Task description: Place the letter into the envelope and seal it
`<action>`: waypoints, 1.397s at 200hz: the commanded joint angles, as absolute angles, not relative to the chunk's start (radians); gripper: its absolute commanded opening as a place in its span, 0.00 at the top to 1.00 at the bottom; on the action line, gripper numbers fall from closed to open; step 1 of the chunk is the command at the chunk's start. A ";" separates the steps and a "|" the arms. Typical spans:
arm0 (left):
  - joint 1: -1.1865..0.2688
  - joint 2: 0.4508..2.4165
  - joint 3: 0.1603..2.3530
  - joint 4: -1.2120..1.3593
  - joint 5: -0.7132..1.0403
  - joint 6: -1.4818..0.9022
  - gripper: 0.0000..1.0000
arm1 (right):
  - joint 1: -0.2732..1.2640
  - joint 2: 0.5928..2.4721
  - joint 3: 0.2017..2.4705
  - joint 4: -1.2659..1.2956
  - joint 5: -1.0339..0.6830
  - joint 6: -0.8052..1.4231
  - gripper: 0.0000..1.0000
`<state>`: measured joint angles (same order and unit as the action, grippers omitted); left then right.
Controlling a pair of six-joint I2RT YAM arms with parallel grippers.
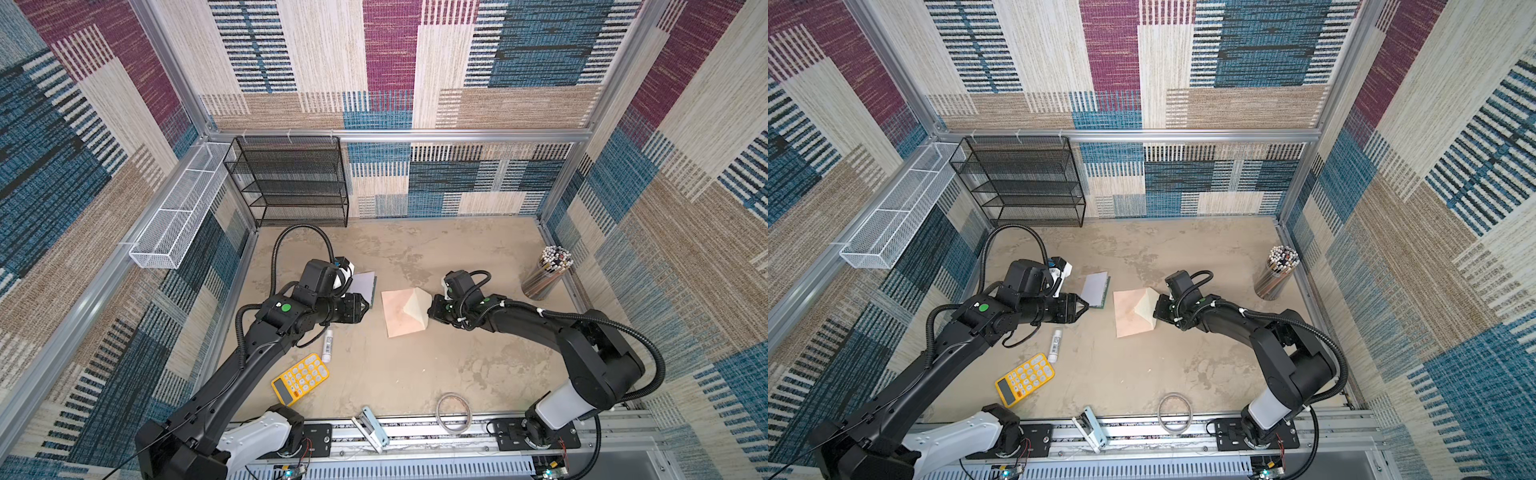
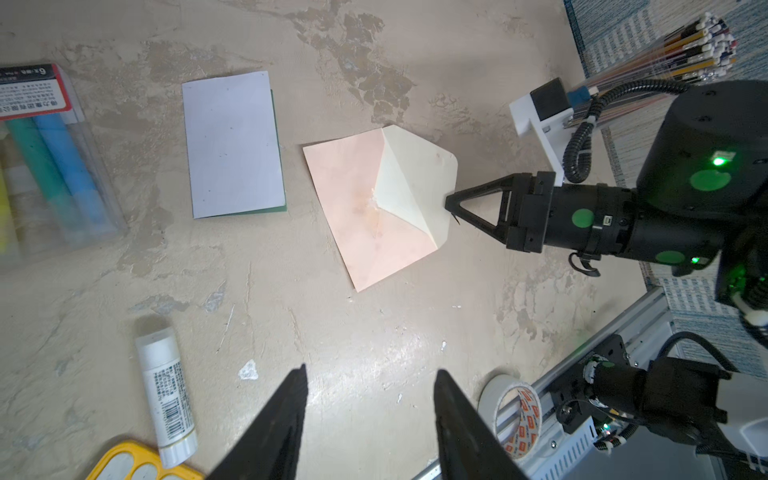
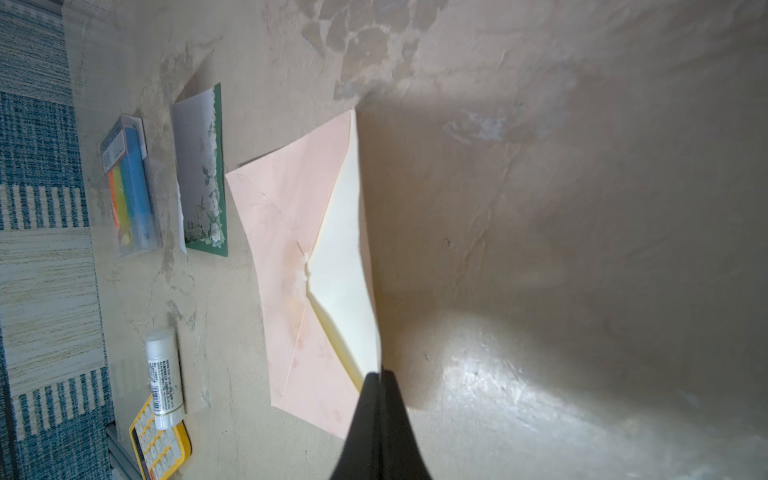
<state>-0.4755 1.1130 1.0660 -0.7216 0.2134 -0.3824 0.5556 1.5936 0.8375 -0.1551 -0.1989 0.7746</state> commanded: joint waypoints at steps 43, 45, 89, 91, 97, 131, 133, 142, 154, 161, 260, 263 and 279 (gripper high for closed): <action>-0.448 1.118 1.065 -0.709 0.238 -0.346 0.47 | 0.560 1.552 0.850 -0.207 -0.165 0.792 0.53; -0.447 1.119 1.064 -0.707 0.239 -0.344 0.47 | 0.559 1.547 0.851 -0.212 -0.161 0.792 0.52; -0.429 1.113 1.059 -0.703 0.255 -0.340 0.47 | 0.560 1.410 0.905 -0.342 -0.048 0.799 0.40; -0.429 1.112 1.059 -0.703 0.255 -0.341 0.47 | 0.559 1.405 0.911 -0.347 -0.043 0.798 0.40; -0.425 1.111 1.058 -0.701 0.257 -0.341 0.47 | 0.559 1.396 0.928 -0.360 -0.036 0.798 0.39; -0.402 1.097 1.050 -0.695 0.255 -0.355 0.46 | 0.562 1.441 1.045 -0.355 -0.112 0.783 0.40; -0.400 1.095 1.048 -0.693 0.255 -0.356 0.46 | 0.563 1.449 1.052 -0.350 -0.122 0.783 0.40; -0.390 1.089 1.041 -0.685 0.257 -0.361 0.46 | 0.568 1.482 1.084 -0.323 -0.161 0.779 0.41; -0.374 1.079 1.033 -0.675 0.261 -0.370 0.46 | 0.583 1.535 1.128 -0.285 -0.204 0.777 0.42; -0.365 1.073 1.028 -0.672 0.264 -0.375 0.45 | 0.594 1.571 1.158 -0.268 -0.220 0.772 0.42; -0.259 1.033 0.979 -0.676 0.307 -0.383 0.44 | 0.670 2.054 1.502 -0.188 -0.361 0.786 0.44; -0.257 1.032 0.978 -0.678 0.308 -0.382 0.44 | 0.670 2.064 1.510 -0.188 -0.364 0.787 0.44; -0.241 1.034 0.976 -0.680 0.317 -0.375 0.44 | 0.675 2.118 1.548 -0.187 -0.377 0.793 0.45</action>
